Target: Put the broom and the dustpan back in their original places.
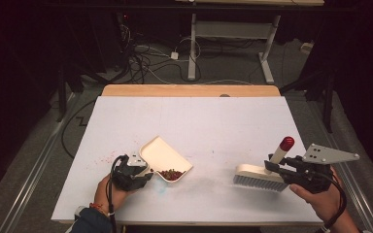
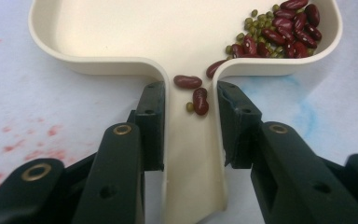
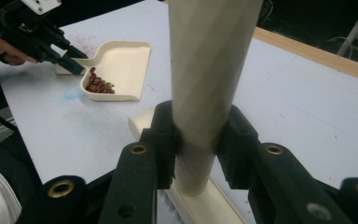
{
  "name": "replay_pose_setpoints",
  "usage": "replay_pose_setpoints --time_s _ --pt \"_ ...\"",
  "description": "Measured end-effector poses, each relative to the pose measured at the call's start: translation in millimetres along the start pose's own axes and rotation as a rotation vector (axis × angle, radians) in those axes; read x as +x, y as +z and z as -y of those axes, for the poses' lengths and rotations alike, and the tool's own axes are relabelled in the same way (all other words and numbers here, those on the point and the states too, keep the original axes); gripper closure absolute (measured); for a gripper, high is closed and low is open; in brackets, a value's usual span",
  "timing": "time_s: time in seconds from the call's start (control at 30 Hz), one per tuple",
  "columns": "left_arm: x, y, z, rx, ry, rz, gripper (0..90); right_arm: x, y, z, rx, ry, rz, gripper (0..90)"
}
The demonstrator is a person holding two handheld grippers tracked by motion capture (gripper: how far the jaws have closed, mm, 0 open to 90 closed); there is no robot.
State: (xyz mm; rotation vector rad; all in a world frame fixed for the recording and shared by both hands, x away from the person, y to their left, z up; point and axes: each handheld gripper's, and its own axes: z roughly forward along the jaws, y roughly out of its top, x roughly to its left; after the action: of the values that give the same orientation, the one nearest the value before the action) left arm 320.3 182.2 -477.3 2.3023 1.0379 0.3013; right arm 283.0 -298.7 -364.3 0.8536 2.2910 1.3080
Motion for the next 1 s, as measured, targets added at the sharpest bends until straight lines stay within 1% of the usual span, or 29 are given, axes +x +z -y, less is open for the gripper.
replay_pose_setpoints --time_s 0.03,0.1,0.17,0.2,0.27,0.3,0.37,0.4,0.47,0.53,0.57,0.6,0.67,0.73,0.8,0.87,0.9,0.93,0.97,1.0 --pt "2.0 -0.8 -0.2 -0.002 -0.009 -0.007 63.7 0.3 -0.5 0.1 0.004 -0.007 -0.001 70.4" --pt "6.5 -1.7 0.1 -0.009 -0.048 -0.023 63.7 -0.8 0.6 0.4 0.020 -0.009 -0.008 70.3" --pt "11.2 -2.6 1.3 -0.012 -0.076 -0.039 63.7 -2.1 2.7 0.2 0.049 -0.011 -0.014 70.4" --pt "13.5 -3.1 2.1 -0.016 -0.088 -0.044 63.7 -2.4 3.9 0.0 0.061 -0.014 -0.019 70.3" --pt "17.6 -3.8 3.1 -0.015 -0.100 -0.063 63.7 -4.8 7.5 -0.6 0.080 -0.019 -0.029 70.3" --pt "19.5 -3.8 3.2 -0.020 -0.114 -0.073 63.7 -6.8 10.0 -1.0 0.089 -0.020 -0.038 70.3" --pt "24.0 -4.1 3.4 -0.026 -0.126 -0.084 63.7 -12.4 15.9 -1.7 0.102 -0.011 -0.046 70.3" --pt "25.7 -4.0 3.8 -0.028 -0.138 -0.096 63.7 -15.3 19.5 -2.1 0.114 -0.003 -0.050 70.3" --pt "29.7 -3.0 4.9 -0.035 -0.159 -0.105 63.7 -22.6 25.1 -3.5 0.108 0.016 -0.064 70.3" --pt "32.6 -1.5 6.4 -0.037 -0.175 -0.127 63.7 -29.3 30.1 -6.2 0.112 0.029 -0.076 70.3" --pt "33.5 -0.6 7.3 -0.041 -0.189 -0.137 63.7 -32.3 32.7 -7.8 0.118 0.032 -0.070 70.2" --pt "34.6 0.1 7.9 -0.045 -0.199 -0.139 63.7 -35.4 35.8 -9.3 0.124 0.034 -0.064 70.1" --pt "36.4 1.4 7.0 -0.048 -0.213 -0.161 63.7 -41.8 42.0 -12.0 0.131 0.053 -0.070 70.0" --pt "39.2 3.0 5.2 -0.060 -0.239 -0.174 63.7 -48.2 48.9 -14.1 0.140 0.067 -0.067 69.5" --pt "41.8 7.3 3.3 -0.072 -0.271 -0.184 63.6 -55.0 55.4 -16.0 0.148 0.101 -0.057 68.7" --pt "43.0 12.5 1.7 -0.085 -0.313 -0.170 63.3 -61.1 62.5 -18.0 0.153 0.120 -0.041 68.5" --pt "41.7 15.0 0.8 -0.086 -0.326 -0.163 62.3 -63.9 66.4 -18.9 0.158 0.132 -0.029 68.4" --pt "39.4 16.9 -0.5 -0.081 -0.328 -0.164 60.3 -66.4 70.5 -19.6 0.160 0.147 -0.012 68.3" --pt "36.5 18.0 -1.5 -0.077 -0.318 -0.165 57.5 -68.3 74.4 -20.0 0.151 0.167 0.003 68.4" --pt "33.7 18.6 -2.1 -0.074 -0.301 -0.163 56.7 -70.5 78.5 -20.5 0.145 0.178 0.013 68.3"
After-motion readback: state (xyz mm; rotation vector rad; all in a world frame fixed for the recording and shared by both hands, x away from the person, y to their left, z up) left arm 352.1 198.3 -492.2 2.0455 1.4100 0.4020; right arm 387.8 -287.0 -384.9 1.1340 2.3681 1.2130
